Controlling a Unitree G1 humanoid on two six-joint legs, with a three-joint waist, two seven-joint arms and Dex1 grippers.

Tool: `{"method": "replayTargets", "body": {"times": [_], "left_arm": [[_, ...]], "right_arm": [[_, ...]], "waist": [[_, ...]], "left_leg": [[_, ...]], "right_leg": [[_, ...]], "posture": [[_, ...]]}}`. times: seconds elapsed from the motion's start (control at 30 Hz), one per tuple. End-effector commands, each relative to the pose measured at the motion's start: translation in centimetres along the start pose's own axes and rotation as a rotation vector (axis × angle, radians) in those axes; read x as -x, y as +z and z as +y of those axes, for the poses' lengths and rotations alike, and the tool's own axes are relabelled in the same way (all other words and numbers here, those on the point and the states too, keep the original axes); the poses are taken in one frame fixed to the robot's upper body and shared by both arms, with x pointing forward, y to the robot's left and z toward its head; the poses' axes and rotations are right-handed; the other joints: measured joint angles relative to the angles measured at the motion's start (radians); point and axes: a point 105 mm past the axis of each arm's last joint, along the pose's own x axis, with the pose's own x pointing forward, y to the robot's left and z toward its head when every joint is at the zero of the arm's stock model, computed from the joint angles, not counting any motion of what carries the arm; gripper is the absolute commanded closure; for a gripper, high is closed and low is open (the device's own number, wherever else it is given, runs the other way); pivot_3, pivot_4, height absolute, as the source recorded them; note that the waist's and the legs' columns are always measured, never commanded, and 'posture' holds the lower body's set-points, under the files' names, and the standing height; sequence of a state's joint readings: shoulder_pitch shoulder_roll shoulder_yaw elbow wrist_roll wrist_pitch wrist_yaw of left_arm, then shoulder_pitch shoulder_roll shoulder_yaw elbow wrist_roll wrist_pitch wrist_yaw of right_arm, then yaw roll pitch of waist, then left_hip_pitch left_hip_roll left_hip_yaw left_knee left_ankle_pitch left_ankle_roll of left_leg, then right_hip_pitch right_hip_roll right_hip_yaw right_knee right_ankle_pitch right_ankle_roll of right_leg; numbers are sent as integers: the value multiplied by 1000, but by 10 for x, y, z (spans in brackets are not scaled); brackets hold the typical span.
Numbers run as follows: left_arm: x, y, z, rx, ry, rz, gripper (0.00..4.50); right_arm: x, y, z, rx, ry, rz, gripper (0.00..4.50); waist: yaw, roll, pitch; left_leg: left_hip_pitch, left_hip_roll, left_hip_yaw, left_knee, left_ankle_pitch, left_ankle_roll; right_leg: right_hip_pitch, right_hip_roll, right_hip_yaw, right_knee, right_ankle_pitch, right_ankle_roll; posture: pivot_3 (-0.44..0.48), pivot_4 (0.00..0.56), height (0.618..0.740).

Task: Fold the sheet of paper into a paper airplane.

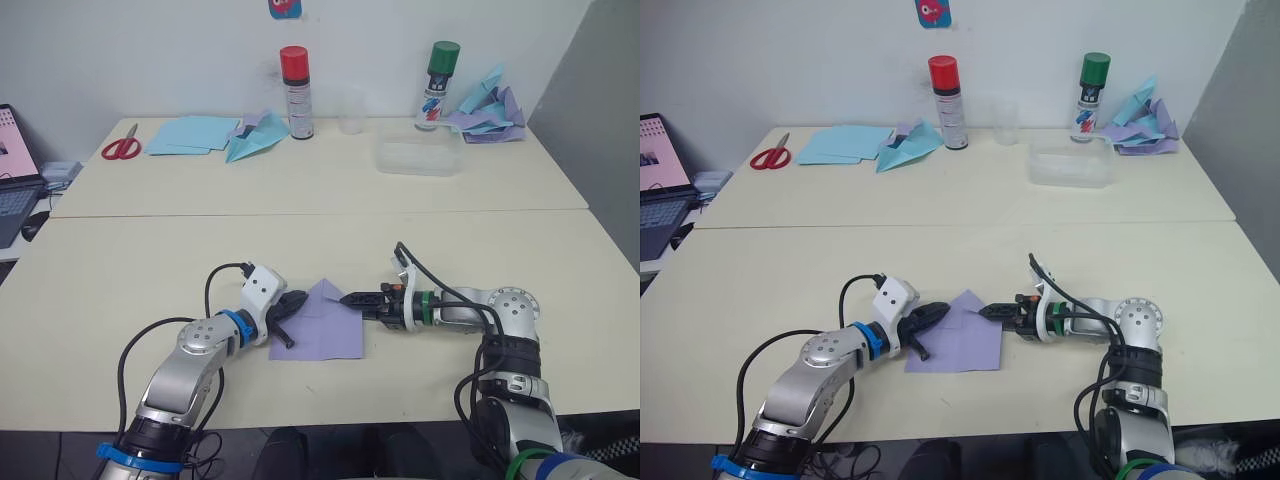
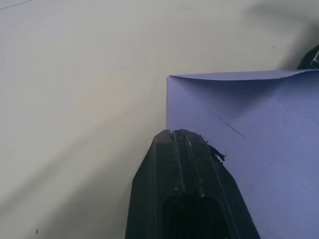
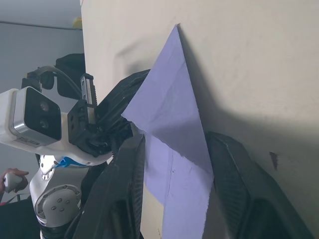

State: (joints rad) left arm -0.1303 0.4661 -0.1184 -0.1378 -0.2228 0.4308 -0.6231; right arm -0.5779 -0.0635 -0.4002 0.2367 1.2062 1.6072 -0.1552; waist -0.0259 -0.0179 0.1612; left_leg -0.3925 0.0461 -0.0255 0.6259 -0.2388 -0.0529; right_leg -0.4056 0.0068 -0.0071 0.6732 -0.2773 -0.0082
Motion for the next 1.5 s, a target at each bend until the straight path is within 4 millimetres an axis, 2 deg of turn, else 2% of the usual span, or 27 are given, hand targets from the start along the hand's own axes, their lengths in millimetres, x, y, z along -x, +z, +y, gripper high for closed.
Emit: {"method": "replayTargets", "body": {"times": [0.03, 0.07, 0.2, 0.43, 0.8, 1.17, 1.27, 1.43, 1.5], "left_arm": [[-1, -29, -7, 39, -14, 107, 4500], [-1, -29, -8, 40, -14, 106, 4500], [-1, -29, -9, 40, -14, 106, 4500], [-1, -30, -8, 39, -12, 109, 4500], [-5, -25, -12, 33, -49, 92, 4500], [-5, -14, -25, 50, -151, 64, 4500], [-3, -16, -23, 51, -148, 69, 4500], [0, -18, -19, 55, -131, 76, 4500], [0, -19, -19, 56, -125, 77, 4500]], "right_arm": [[3, 4, 8, 15, 37, -17, 2886], [2, 4, 8, 11, 40, -20, 3112], [2, 5, 9, 9, 43, -21, 4471], [2, 2, 12, 31, 50, -10, 4471], [-13, 5, 48, 123, 130, 11, 4471], [-30, 0, 54, 128, 122, 42, 4471], [-32, 1, 59, 134, 143, 38, 3892], [-34, 3, 72, 103, 233, 19, 2171], [-34, 2, 75, 101, 255, 26, 2171]], "waist": [[0, 0, 0], [0, 0, 0], [-1, 0, 0], [-1, 0, 0], [0, 1, 0], [1, 1, 0], [0, 1, 1], [0, 1, 1], [-1, 2, 1]], "left_leg": [[0, 0, 0, 0, 0, 0], [0, 0, 0, 0, 0, 0], [0, 0, 0, 0, 0, 0], [0, 0, 0, 0, 0, 0], [0, 0, 0, 0, 0, 0], [-6, 0, -1, 0, 0, 0], [-7, 0, 0, 0, -1, 2], [-7, 1, 0, -1, -2, 3], [-7, 1, 0, -1, -2, 3]], "right_leg": [[0, 0, 0, 0, 0, 0], [0, 0, 0, 0, 0, 0], [0, 0, 0, 0, 0, 0], [0, 0, 0, 0, 0, 0], [0, 0, 0, 0, 0, 0], [0, 1, 0, -9, 3, 4], [0, 1, 1, -11, 3, 4], [-1, 1, 0, -11, 2, 4], [-1, 1, 0, -11, 2, 4]], "posture": [[0, 150, 740], [0, 150, 740], [0, 150, 740], [0, 150, 740], [0, 150, 740], [0, 150, 740], [0, 150, 740], [0, 150, 740], [0, 150, 740]]}}
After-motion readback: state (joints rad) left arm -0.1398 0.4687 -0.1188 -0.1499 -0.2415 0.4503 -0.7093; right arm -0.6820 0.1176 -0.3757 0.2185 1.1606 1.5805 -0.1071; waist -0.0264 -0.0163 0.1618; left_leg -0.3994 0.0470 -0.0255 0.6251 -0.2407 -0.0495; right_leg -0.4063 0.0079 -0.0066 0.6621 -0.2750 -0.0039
